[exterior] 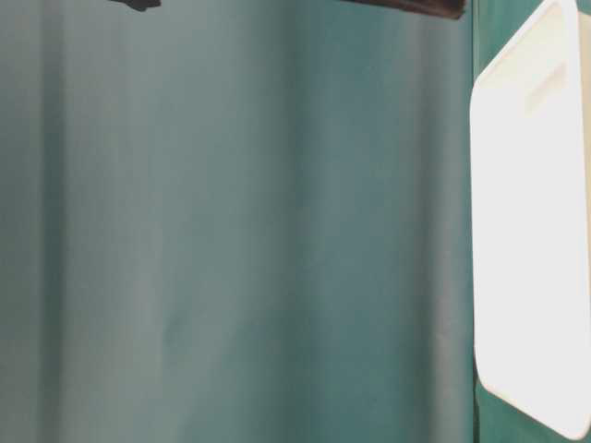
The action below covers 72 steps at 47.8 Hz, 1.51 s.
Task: Put the tape alternately from left to right into the white case.
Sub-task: 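Move the right gripper over the white tape roll, then lower the right gripper into the white roll's hole and grip it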
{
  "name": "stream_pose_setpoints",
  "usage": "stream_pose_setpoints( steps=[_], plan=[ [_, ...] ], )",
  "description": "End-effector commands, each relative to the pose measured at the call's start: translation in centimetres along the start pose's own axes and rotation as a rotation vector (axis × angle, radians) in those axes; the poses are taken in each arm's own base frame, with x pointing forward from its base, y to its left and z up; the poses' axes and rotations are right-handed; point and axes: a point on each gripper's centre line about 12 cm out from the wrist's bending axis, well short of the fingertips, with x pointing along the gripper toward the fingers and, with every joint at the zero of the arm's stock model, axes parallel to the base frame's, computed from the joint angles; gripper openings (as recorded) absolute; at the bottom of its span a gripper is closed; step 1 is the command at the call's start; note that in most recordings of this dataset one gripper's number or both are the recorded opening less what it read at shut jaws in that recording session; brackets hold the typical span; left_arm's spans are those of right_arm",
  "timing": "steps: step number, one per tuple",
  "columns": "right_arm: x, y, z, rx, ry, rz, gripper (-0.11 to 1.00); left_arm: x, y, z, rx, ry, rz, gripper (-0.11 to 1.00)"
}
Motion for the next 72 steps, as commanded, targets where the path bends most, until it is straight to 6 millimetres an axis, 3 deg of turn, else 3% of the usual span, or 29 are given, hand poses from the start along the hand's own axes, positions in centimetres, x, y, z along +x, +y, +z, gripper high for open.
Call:
stream_pose_setpoints(
  steps=[1, 8, 26, 72],
  plan=[
    [-0.1, 0.7, 1.1, 0.0, -0.027, 0.019, 0.81, -0.3, 0.0, 0.9, -0.005, -0.029, 0.0, 0.54],
    [0.4, 0.8, 1.2, 0.001, -0.018, 0.018, 0.81, -0.3, 0.0, 1.0, -0.005, -0.031, 0.0, 0.54],
    [3.9, 0.9, 0.8, -0.001, 0.076, -0.004, 0.81, -0.3, 0.0, 0.7, -0.005, -0.025, 0.0, 0.54],
    [9.4, 1.1, -2.5, 0.024, 0.208, -0.025, 0.81, -0.2, 0.1, 0.3, -0.005, -0.014, 0.001, 0.54]
  ],
)
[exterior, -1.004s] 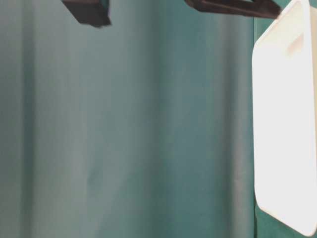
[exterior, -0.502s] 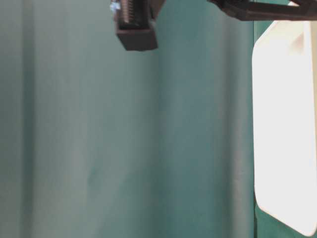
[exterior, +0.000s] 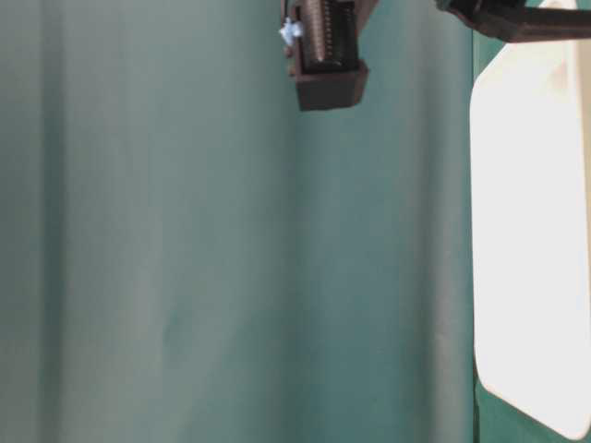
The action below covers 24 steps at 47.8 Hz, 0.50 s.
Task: Put the tape alternately from left to right into the white case.
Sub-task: 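Lower the right gripper into the white roll's hole and grip it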
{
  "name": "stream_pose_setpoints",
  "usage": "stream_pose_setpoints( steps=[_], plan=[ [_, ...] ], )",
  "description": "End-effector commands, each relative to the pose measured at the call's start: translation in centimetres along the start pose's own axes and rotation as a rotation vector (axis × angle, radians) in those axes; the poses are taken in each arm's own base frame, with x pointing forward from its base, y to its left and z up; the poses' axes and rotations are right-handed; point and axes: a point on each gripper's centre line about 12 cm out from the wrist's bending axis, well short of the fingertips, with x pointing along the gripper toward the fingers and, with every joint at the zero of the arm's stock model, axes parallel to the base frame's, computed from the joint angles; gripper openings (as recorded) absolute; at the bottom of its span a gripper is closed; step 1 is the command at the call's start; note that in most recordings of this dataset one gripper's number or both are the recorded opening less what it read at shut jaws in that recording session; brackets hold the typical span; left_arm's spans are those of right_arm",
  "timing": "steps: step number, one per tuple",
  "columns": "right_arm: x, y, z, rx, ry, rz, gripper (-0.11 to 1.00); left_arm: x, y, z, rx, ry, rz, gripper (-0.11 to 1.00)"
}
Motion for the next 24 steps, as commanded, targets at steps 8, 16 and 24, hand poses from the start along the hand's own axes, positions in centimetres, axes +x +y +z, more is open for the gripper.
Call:
stream_pose_setpoints(
  steps=[8, 16, 24],
  plan=[
    [0.7, 0.3, 0.5, 0.001, -0.009, 0.006, 0.81, -0.2, 0.1, 0.6, -0.006, -0.022, 0.001, 0.54],
    [1.2, 0.3, 0.3, 0.001, 0.002, 0.003, 0.81, -0.2, 0.2, 0.5, -0.009, -0.019, 0.005, 0.54],
    [1.3, 0.3, 0.4, 0.001, 0.004, 0.002, 0.81, -0.2, 0.2, 0.6, -0.01, -0.02, 0.006, 0.54]
  ],
)
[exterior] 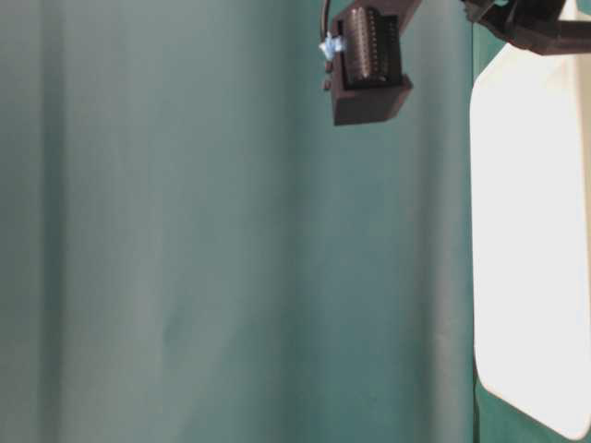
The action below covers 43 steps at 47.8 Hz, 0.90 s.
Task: Put the tape alternately from left to right into the white case.
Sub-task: 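Lower the right gripper into the white roll's hole and grip it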
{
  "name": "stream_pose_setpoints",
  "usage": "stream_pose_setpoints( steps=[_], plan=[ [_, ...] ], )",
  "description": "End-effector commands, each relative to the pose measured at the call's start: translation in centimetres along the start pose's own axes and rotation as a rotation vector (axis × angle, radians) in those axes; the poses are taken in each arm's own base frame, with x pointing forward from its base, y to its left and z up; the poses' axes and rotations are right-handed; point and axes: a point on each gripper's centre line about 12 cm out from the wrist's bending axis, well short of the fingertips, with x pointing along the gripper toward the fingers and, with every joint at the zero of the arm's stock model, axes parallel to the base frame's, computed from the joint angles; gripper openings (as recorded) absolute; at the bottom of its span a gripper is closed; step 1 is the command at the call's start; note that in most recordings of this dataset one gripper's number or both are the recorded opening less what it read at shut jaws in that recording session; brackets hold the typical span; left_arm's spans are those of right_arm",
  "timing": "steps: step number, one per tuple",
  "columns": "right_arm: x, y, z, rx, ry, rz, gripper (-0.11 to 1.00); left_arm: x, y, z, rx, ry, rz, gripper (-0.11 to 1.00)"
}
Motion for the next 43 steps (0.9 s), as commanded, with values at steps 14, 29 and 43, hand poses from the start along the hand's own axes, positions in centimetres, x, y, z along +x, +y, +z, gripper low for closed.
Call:
stream_pose_setpoints(
  steps=[14, 29, 43],
  plan=[
    [-0.4, 0.2, 1.0, 0.034, -0.024, 0.006, 0.79, -0.2, 0.0, 0.5, -0.005, -0.019, 0.001, 0.54],
    [-0.5, 0.3, 1.3, 0.04, -0.021, 0.005, 0.28, -0.2, 0.0, 0.6, -0.005, -0.022, 0.0, 0.54],
    [-1.6, 0.8, 2.2, 0.035, -0.057, 0.019, 0.28, -0.2, 0.0, 0.6, -0.007, -0.02, 0.001, 0.54]
  ],
)
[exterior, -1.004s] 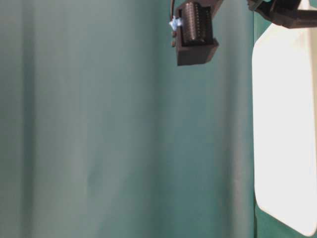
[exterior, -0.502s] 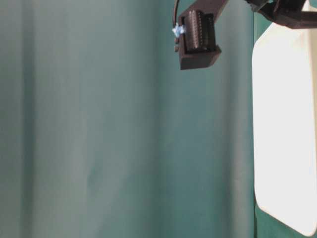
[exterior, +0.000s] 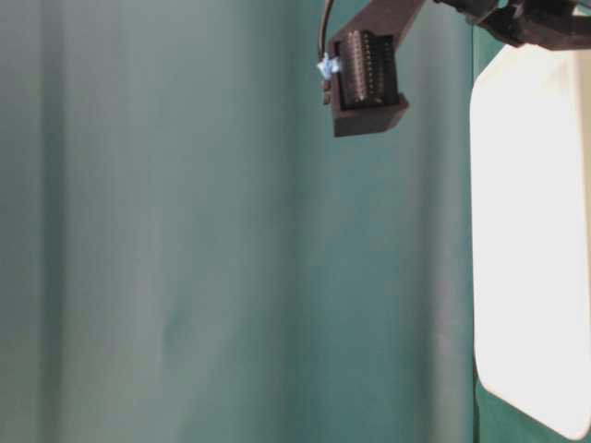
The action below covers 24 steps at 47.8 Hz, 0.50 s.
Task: Put the tape alternately from left to right into the white case.
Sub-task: 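Lower the right gripper into the white roll's hole and grip it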
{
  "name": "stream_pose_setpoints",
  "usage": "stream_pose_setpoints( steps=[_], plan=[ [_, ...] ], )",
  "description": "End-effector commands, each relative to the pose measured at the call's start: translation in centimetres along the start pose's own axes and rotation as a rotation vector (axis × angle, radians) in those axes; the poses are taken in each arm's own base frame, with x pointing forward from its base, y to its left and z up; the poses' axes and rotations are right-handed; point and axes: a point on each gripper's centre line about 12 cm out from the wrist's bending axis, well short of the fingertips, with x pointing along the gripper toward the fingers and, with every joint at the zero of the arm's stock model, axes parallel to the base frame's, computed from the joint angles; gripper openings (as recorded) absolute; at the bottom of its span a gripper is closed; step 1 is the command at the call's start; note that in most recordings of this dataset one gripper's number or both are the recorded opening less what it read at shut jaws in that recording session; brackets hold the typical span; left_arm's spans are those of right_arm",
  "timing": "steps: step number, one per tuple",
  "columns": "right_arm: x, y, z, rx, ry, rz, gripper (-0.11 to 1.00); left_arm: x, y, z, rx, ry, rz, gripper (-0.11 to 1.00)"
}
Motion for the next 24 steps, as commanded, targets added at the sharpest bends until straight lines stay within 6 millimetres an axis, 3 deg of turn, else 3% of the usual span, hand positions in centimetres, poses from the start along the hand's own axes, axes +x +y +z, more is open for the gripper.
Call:
stream_pose_setpoints(
  steps=[1, 16, 24],
  plan=[
    [-1.7, 0.9, 1.7, -0.009, -0.067, 0.027, 0.28, -0.3, 0.0, 0.6, -0.005, -0.023, 0.0, 0.54],
    [-6.6, 1.9, 3.7, -0.012, -0.167, 0.067, 0.28, -0.4, 0.0, 0.6, -0.005, -0.026, 0.0, 0.54],
    [-7.3, 1.9, 3.8, -0.018, -0.186, 0.072, 0.28, -0.3, 0.0, 0.6, -0.006, -0.025, 0.0, 0.54]
  ],
)
